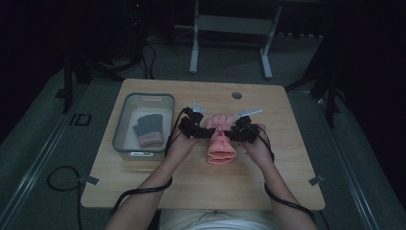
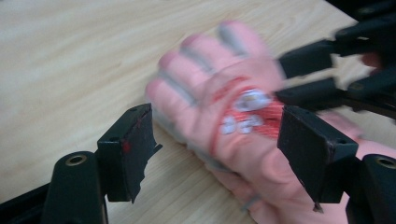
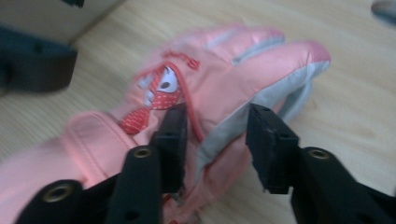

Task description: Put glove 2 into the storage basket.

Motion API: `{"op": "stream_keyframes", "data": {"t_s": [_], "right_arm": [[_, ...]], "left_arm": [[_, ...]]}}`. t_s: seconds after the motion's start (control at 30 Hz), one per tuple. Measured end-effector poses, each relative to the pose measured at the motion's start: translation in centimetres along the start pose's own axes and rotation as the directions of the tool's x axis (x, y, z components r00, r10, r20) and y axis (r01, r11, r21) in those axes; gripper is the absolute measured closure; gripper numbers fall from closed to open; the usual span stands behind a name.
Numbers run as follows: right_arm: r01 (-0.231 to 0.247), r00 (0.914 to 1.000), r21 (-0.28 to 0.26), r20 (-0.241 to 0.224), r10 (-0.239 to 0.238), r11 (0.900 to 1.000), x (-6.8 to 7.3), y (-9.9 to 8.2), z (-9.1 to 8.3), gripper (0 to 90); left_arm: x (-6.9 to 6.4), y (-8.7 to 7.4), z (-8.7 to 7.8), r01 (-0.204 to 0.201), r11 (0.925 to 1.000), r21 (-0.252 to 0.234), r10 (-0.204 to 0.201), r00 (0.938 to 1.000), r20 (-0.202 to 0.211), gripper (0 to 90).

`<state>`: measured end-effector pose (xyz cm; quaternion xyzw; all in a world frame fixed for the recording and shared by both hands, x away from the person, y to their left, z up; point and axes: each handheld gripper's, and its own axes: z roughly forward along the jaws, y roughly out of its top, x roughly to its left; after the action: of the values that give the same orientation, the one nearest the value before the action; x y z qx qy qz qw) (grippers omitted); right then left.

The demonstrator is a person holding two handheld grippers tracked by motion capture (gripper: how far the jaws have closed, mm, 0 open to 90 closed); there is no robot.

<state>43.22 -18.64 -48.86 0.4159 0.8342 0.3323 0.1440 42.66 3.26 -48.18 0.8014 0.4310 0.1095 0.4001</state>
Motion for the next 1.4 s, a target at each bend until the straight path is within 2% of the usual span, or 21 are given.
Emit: {"op": "stream_keyframes", "data": {"t_s": [0.1, 0.2, 0.23, 0.3, 0.33, 0.43, 0.47, 0.5, 0.53, 0.57, 0.6, 0.63, 0.67, 0.73, 0.83, 0.93, 1.07, 1.17, 1.3, 1.37, 1.4], "right_arm": [[-0.025, 0.9995, 0.045, -0.015, 0.026, 0.9986, -0.9, -0.6, 0.5, 50.9], [-0.057, 0.9972, 0.091, -0.043, 0.061, 0.9942, -1.7, -0.9, 1.1, 48.0], [-0.069, 0.9958, 0.1, -0.053, 0.075, 0.9926, -1.8, -1.0, 1.3, 47.5], [-0.091, 0.9932, 0.112, -0.062, 0.099, 0.9895, -1.9, -1.1, 1.6, 47.0], [-0.091, 0.9932, 0.112, -0.062, 0.099, 0.9895, -1.9, -1.1, 1.6, 47.0], [-0.129, 0.9854, 0.127, -0.095, 0.141, 0.9835, -2.1, -1.1, 2.3, 47.0], [-0.141, 0.9813, 0.133, -0.112, 0.157, 0.981, -2.2, -1.1, 2.5, 47.0], [-0.164, 0.9747, 0.139, -0.129, 0.182, 0.9766, -2.5, -1.2, 2.7, 47.2], [-0.187, 0.9665, 0.147, -0.15, 0.209, 0.9714, -2.7, -1.2, 2.9, 48.2], [-0.206, 0.9576, 0.149, -0.173, 0.231, 0.967, -2.9, -1.3, 3.0, 49.7], [-0.212, 0.953, 0.146, -0.188, 0.238, 0.9663, -3.0, -1.4, 3.2, 51.5], [-0.217, 0.9494, 0.142, -0.2, 0.242, 0.9658, -3.1, -1.5, 3.3, 53.2], [-0.217, 0.9484, 0.138, -0.204, 0.242, 0.9663, -3.1, -1.6, 3.3, 55.4], [-0.204, 0.9529, 0.126, -0.201, 0.227, 0.9708, -2.8, -1.6, 3.2, 60.4], [-0.2, 0.9571, 0.106, -0.191, 0.218, 0.974, -2.4, -1.4, 2.9, 65.7], [-0.212, 0.9537, 0.089, -0.198, 0.226, 0.9731, -2.4, -1.5, 2.4, 66.9], [-0.229, 0.9494, 0.045, -0.21, 0.234, 0.9723, -2.3, -1.4, 1.4, 67.1], [-0.223, 0.953, 0.02, -0.206, 0.222, 0.9746, -2.0, -1.0, 0.7, 67.2], [-0.204, 0.9592, -0.033, -0.207, 0.193, 0.9785, -1.2, 0.5, -0.9, 67.3], [-0.203, 0.9592, -0.041, -0.209, 0.19, 0.9783, -1.0, 0.8, -1.2, 67.3], [-0.197, 0.9605, -0.062, -0.212, 0.18, 0.9784, -0.5, 1.5, -1.7, 67.3]], "left_arm": [[1.0, -0.8, 1.7, 0.089, 0.9941, 0.062, -0.092, 0.9949, 0.043, 23.0], [1.5, -1.4, 2.8, 0.131, 0.9866, 0.098, -0.138, 0.9882, 0.067, 22.6], [2.0, -2.1, 3.7, 0.186, 0.9758, 0.116, -0.197, 0.9756, 0.097, 22.6], [2.4, -2.6, 4.4, 0.222, 0.9677, 0.12, -0.236, 0.9643, 0.12, 23.7], [2.4, -2.6, 4.4, 0.222, 0.9677, 0.12, -0.236, 0.9643, 0.12, 25.3], [3.1, -3.2, 5.6, 0.274, 0.9508, 0.146, -0.297, 0.9388, 0.175, 31.1], [3.1, -3.2, 5.6, 0.274, 0.9508, 0.146, -0.297, 0.9388, 0.175, 31.7], [3.4, -3.5, 6.0, 0.301, 0.941, 0.155, -0.329, 0.921, 0.209, 33.2], [3.6, -3.6, 6.2, 0.306, 0.939, 0.158, -0.336, 0.9123, 0.234, 36.9], [3.6, -3.6, 6.2, 0.306, 0.939, 0.158, -0.336, 0.9123, 0.234, 41.4], [3.7, -3.7, 6.5, 0.32, 0.9328, 0.166, -0.355, 0.8941, 0.273, 45.8], [3.8, -3.8, 6.6, 0.325, 0.9303, 0.17, -0.363, 0.8838, 0.296, 50.3], [3.8, -3.8, 6.6, 0.318, 0.9331, 0.168, -0.356, 0.8817, 0.309, 55.2], [3.7, -3.7, 6.4, 0.308, 0.9372, 0.165, -0.346, 0.8812, 0.322, 66.7], [3.1, -3.2, 5.9, 0.274, 0.9503, 0.148, -0.308, 0.8996, 0.31, 74.2], [2.7, -2.7, 5.3, 0.258, 0.9561, 0.139, -0.29, 0.8987, 0.329, 76.0], [2.1, -1.5, 3.8, 0.216, 0.9714, 0.099, -0.237, 0.9127, 0.333, 76.7], [2.1, -1.2, 3.4, 0.214, 0.9723, 0.093, -0.233, 0.9133, 0.334, 76.7], [1.8, 0.4, 0.6, 0.18, 0.9825, 0.046, -0.186, 0.9334, 0.307, 76.7], [1.8, 0.4, 0.6, 0.18, 0.9825, 0.046, -0.186, 0.9334, 0.307, 76.7], [2.0, 1.1, -0.9, 0.17, 0.9852, 0.024, -0.169, 0.9391, 0.299, 76.6]]}}
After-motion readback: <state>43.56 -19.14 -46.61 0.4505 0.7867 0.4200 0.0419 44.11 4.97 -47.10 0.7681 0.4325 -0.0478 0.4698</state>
